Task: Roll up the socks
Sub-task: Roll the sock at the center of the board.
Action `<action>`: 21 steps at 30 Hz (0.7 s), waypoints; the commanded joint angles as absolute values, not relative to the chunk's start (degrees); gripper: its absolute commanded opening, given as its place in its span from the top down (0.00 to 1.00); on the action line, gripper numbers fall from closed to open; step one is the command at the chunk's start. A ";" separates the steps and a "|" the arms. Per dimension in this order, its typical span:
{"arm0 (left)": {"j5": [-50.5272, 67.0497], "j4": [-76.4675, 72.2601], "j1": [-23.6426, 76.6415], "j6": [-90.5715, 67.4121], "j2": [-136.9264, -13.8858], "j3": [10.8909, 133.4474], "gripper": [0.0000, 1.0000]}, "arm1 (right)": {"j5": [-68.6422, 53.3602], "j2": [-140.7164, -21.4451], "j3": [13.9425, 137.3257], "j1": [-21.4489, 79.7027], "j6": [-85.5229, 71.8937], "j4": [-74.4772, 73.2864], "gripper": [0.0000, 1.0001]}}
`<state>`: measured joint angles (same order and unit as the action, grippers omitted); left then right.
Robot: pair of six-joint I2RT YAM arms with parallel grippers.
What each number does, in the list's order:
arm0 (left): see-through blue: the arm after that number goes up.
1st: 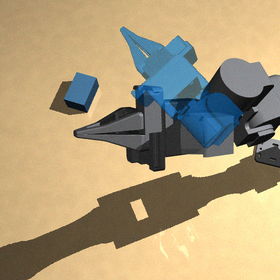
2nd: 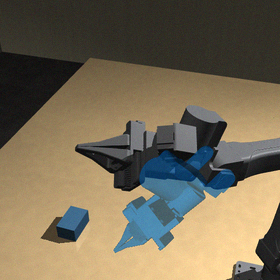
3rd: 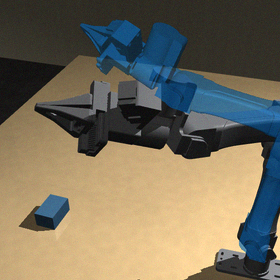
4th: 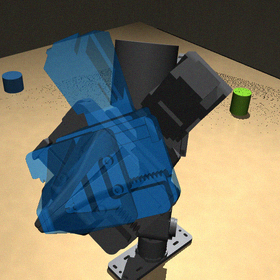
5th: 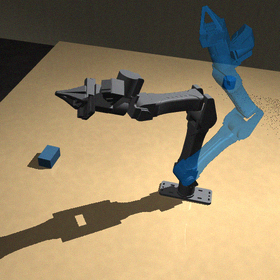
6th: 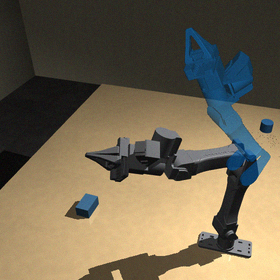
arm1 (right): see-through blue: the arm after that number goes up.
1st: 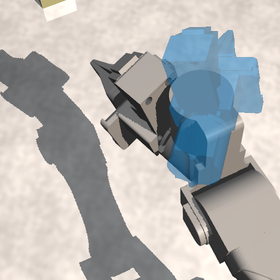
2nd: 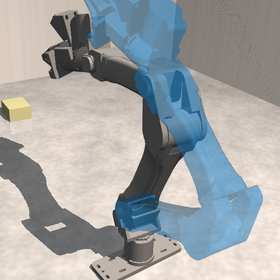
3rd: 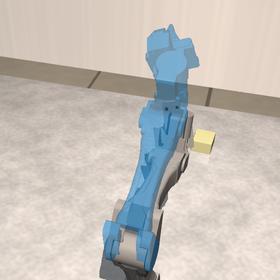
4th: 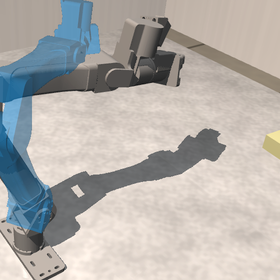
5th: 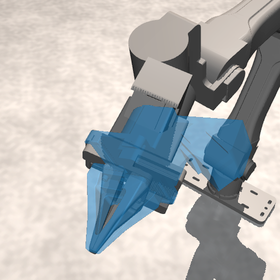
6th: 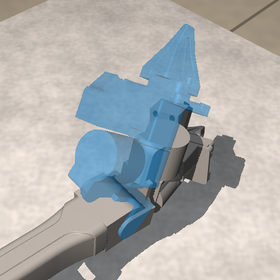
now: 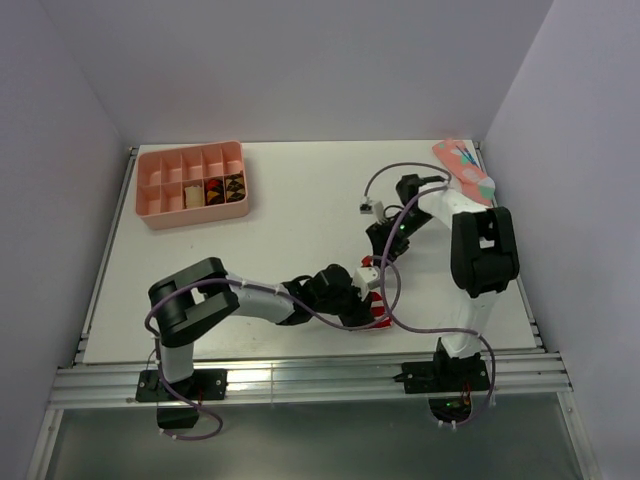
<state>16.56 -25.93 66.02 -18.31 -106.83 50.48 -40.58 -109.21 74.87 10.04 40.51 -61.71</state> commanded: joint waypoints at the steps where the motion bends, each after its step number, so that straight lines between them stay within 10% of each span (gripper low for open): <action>1: 22.93 -16.52 64.87 -21.88 -110.83 47.90 1.00 | -42.18 -103.73 75.15 5.55 37.97 -57.48 0.42; 21: 39.99 -4.14 55.29 -31.55 -117.59 58.18 1.00 | -45.79 -75.08 47.66 0.44 58.94 -49.83 0.48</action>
<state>37.60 -17.30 56.60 -30.79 -113.54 58.48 -43.42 -79.13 50.92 0.73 50.59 -51.33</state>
